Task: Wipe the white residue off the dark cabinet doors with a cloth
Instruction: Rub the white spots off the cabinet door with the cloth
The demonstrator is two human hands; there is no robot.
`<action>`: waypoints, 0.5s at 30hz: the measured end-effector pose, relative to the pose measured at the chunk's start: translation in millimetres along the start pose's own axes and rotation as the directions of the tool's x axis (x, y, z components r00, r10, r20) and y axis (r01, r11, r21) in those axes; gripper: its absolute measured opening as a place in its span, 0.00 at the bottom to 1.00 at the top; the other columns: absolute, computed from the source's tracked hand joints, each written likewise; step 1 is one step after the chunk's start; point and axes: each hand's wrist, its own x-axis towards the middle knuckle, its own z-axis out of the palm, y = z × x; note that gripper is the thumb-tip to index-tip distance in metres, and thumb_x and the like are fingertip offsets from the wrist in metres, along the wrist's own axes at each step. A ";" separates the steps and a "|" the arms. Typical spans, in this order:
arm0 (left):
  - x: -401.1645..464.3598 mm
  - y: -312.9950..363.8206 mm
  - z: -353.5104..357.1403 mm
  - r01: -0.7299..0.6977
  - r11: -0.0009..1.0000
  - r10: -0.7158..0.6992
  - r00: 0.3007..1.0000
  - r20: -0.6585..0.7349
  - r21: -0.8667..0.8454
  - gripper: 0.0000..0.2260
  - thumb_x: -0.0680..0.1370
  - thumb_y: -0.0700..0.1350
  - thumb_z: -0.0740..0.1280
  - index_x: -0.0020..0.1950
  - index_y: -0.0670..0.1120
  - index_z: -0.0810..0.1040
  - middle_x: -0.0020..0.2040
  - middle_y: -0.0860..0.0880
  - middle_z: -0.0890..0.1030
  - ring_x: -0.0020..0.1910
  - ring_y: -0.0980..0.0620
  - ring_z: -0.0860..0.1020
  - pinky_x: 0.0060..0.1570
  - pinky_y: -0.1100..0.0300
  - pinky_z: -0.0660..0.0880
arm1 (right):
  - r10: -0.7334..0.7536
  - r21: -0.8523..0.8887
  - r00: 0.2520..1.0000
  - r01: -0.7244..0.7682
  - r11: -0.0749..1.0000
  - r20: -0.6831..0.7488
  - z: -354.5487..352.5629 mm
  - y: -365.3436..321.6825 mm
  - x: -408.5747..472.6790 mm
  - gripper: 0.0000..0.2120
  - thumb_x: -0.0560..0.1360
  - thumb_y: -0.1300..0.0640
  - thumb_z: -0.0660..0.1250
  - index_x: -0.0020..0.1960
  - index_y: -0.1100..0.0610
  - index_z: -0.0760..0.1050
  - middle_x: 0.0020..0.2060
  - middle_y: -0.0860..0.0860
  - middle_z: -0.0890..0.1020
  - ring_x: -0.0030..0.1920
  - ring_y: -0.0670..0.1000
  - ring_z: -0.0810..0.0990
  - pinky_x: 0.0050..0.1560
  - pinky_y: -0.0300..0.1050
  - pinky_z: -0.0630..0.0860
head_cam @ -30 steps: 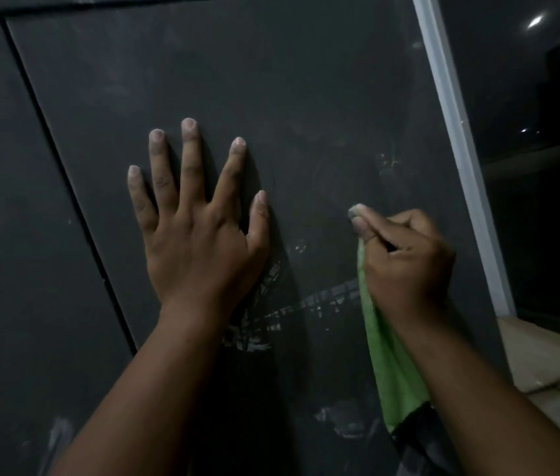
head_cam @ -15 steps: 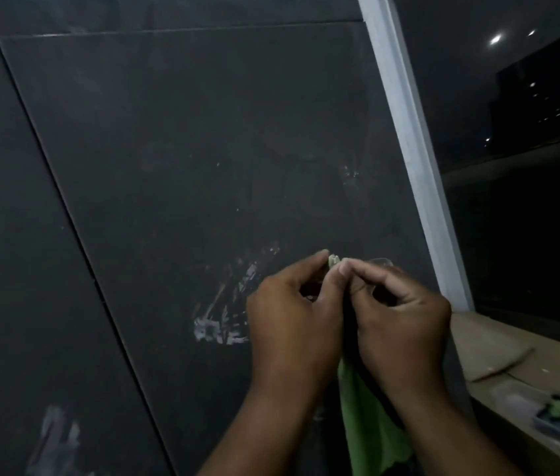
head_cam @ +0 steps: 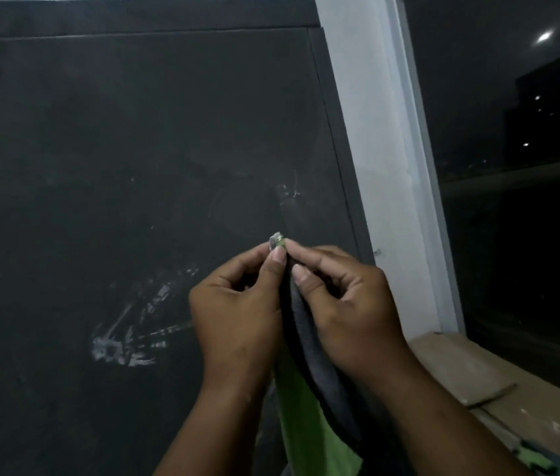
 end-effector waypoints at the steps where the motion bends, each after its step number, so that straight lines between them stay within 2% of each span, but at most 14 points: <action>1: 3.7 -2.2 4.8 -0.013 1.000 0.013 1.000 0.002 0.020 0.05 0.78 0.40 0.75 0.52 0.46 0.89 0.46 0.49 0.89 0.49 0.52 0.87 0.47 0.61 0.84 | -0.011 -0.035 0.999 0.013 0.999 0.045 -8.4 3.9 8.1 0.15 0.81 0.67 0.67 0.64 0.55 0.83 0.55 0.46 0.84 0.59 0.43 0.83 0.61 0.39 0.79; 4: 15.9 -6.9 20.5 -0.054 0.993 0.057 0.998 -0.023 0.101 0.03 0.78 0.41 0.76 0.50 0.47 0.89 0.44 0.50 0.89 0.47 0.53 0.88 0.43 0.64 0.82 | -0.050 -0.174 0.989 0.074 0.982 0.138 -29.6 14.4 33.8 0.15 0.82 0.62 0.68 0.64 0.50 0.83 0.56 0.43 0.82 0.60 0.44 0.80 0.62 0.44 0.79; 6: 27.9 -7.1 28.3 -0.143 0.965 0.173 0.977 -0.126 0.221 0.04 0.77 0.41 0.76 0.48 0.50 0.89 0.42 0.53 0.88 0.44 0.56 0.87 0.42 0.62 0.83 | -0.144 -0.379 0.985 0.168 0.910 0.092 -36.9 24.3 51.9 0.15 0.81 0.58 0.68 0.63 0.43 0.83 0.58 0.42 0.77 0.61 0.47 0.74 0.63 0.51 0.77; 7: 36.1 -5.4 29.9 -0.195 0.930 0.262 0.947 -0.186 0.312 0.04 0.77 0.43 0.77 0.48 0.52 0.89 0.41 0.55 0.88 0.43 0.58 0.87 0.44 0.60 0.84 | -0.209 -0.468 0.978 0.193 0.863 0.018 -38.2 30.1 61.8 0.15 0.81 0.57 0.68 0.64 0.42 0.82 0.59 0.44 0.76 0.61 0.50 0.72 0.62 0.54 0.76; 8: 45.8 -2.0 29.5 -0.241 0.876 0.359 0.904 -0.231 0.417 0.03 0.77 0.45 0.76 0.49 0.52 0.89 0.41 0.57 0.88 0.42 0.59 0.86 0.47 0.58 0.84 | -0.259 -0.533 0.963 0.180 0.827 -0.076 -38.3 36.3 71.6 0.17 0.81 0.56 0.68 0.67 0.43 0.80 0.61 0.47 0.74 0.62 0.52 0.70 0.61 0.57 0.75; 10: 67.6 8.7 22.8 -0.284 0.715 0.548 0.795 -0.260 0.639 0.06 0.77 0.49 0.74 0.52 0.52 0.89 0.45 0.56 0.87 0.44 0.59 0.85 0.52 0.57 0.82 | -0.242 -0.602 0.949 0.074 0.795 -0.202 -35.7 50.3 88.3 0.23 0.81 0.52 0.66 0.75 0.47 0.71 0.67 0.52 0.71 0.65 0.55 0.69 0.63 0.59 0.73; 11: 79.1 14.4 18.8 -0.290 0.640 0.613 0.751 -0.245 0.712 0.08 0.78 0.50 0.72 0.54 0.52 0.89 0.47 0.53 0.87 0.45 0.57 0.84 0.54 0.59 0.80 | -0.191 -0.622 0.959 0.021 0.783 -0.208 -33.6 58.8 94.9 0.27 0.82 0.49 0.64 0.80 0.49 0.65 0.70 0.54 0.69 0.67 0.56 0.68 0.66 0.59 0.72; 13: 99.1 21.9 14.9 -0.296 0.513 0.680 0.713 -0.171 0.806 0.10 0.79 0.49 0.71 0.56 0.49 0.88 0.48 0.46 0.86 0.45 0.53 0.81 0.50 0.65 0.72 | -0.113 -0.636 0.979 -0.023 0.771 -0.171 -29.2 77.6 100.4 0.32 0.84 0.43 0.58 0.84 0.51 0.52 0.75 0.54 0.65 0.71 0.56 0.68 0.68 0.58 0.71; 15: 109.6 21.7 19.9 -0.319 0.405 0.714 0.696 -0.079 0.857 0.09 0.80 0.45 0.70 0.55 0.45 0.88 0.45 0.41 0.83 0.42 0.49 0.78 0.46 0.65 0.66 | -0.177 -0.640 0.971 0.033 0.767 -0.162 -26.2 92.8 98.4 0.32 0.85 0.41 0.53 0.84 0.51 0.49 0.76 0.53 0.66 0.70 0.55 0.72 0.63 0.56 0.75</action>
